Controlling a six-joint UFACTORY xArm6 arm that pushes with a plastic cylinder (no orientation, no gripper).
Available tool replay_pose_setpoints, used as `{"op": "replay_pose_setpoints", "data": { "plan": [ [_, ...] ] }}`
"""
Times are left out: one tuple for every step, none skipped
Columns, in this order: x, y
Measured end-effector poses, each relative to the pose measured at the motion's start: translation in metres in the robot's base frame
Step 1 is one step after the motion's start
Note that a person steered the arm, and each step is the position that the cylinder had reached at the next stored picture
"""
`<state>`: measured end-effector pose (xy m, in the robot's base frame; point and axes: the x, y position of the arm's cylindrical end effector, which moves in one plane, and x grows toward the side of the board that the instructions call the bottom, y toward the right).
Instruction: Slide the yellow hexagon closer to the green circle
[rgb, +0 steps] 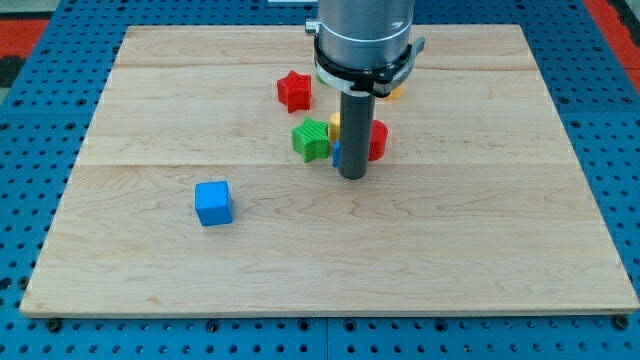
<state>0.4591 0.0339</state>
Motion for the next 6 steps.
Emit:
{"op": "replay_pose_setpoints", "data": {
  "plan": [
    [0.022,0.036],
    [0.008,0.062],
    [-0.025,0.087],
    [-0.107,0.146],
    [-0.173,0.169],
    [-0.189,0.126]
  ]
}}
